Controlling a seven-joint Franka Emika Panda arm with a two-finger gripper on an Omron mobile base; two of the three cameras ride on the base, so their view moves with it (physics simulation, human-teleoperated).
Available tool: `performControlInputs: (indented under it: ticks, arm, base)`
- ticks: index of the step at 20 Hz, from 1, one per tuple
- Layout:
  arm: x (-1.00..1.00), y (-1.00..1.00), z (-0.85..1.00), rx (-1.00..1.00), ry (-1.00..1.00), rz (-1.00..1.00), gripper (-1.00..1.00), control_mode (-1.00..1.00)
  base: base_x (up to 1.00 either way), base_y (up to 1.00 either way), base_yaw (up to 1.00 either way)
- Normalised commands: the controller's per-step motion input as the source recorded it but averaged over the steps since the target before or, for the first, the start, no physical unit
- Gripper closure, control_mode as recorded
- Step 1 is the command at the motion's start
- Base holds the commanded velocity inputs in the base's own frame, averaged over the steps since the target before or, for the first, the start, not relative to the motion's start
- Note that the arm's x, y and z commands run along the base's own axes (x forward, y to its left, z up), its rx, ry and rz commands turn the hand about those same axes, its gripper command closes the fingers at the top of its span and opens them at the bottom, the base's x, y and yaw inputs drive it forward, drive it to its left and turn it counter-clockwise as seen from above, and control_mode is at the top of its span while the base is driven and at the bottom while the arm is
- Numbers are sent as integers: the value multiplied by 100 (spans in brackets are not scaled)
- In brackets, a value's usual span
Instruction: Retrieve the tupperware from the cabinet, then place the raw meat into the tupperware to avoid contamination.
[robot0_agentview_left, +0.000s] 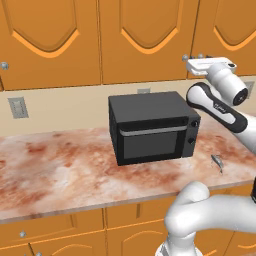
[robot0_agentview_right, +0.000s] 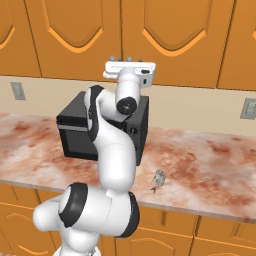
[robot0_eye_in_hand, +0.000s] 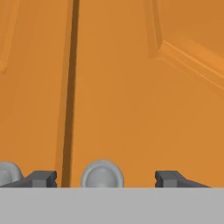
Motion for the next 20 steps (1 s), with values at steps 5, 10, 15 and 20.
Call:
performControlInputs:
  ticks: [5, 10, 15, 20]
  arm:
    - [10, 0, 18, 0, 0, 0, -100, -100]
    - [9, 0, 15, 0, 0, 0, 100, -100]
    - [8, 0, 13, 0, 0, 0, 100, -100]
    - [4, 0, 8, 0, 0, 0, 100, -100]
  base:
    - [0, 0, 0]
    - [0, 0, 0]
    - [0, 0, 0]
    - [0, 0, 0]
